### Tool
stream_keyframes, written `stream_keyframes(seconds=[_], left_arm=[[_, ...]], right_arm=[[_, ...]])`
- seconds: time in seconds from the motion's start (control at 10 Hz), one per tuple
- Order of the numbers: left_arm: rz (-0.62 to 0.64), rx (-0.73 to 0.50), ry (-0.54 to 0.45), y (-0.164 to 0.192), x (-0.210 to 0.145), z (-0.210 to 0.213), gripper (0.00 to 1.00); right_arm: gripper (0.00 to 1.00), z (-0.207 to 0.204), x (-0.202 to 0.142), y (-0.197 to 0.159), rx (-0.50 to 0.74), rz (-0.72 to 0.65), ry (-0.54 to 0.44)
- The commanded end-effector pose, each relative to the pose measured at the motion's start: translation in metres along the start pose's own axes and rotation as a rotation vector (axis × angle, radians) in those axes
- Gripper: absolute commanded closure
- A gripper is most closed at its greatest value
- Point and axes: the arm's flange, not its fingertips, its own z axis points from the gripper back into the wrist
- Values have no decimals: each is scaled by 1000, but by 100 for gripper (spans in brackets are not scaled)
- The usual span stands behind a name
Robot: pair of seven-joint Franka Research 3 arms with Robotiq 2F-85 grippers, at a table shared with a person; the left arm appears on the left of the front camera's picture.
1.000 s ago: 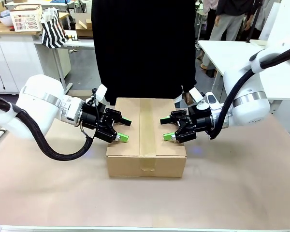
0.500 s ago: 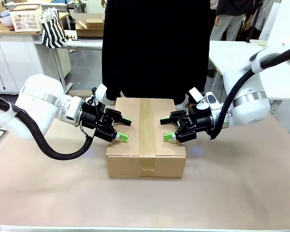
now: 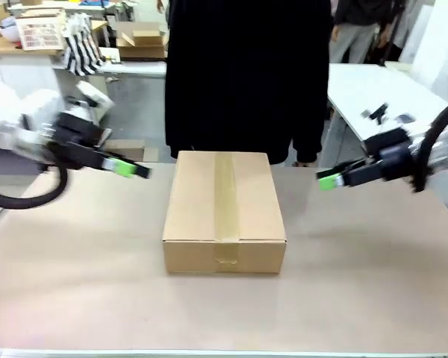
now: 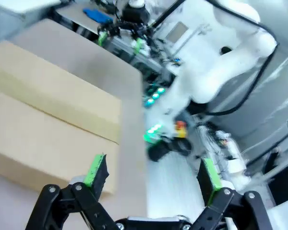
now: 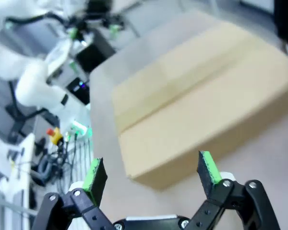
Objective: Pack the gift set into the box.
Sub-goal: Press and hold the closed box until the human finishes sealing it.
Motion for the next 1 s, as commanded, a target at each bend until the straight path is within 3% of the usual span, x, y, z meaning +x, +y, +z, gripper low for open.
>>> stream_keyframes(seconds=[0.0, 0.2, 0.3, 0.4, 0.9], left_arm=[[320, -80, -42, -16, -30, 27, 0], [591, 0, -267, -39, -85, 64, 0], [610, 114, -346, -44, -105, 75, 0], [462, -42, -146, -22, -69, 53, 0], [462, -42, -146, -22, -69, 53, 0]], right_arm=[[0, 69, -29, 0, -64, -245, -29], [0, 119, -73, -29, -123, -507, -126], [0, 114, -81, -41, -180, -490, -163], [0, 114, -56, -23, -155, -385, -46], [0, 114, -56, -23, -155, -385, -46]])
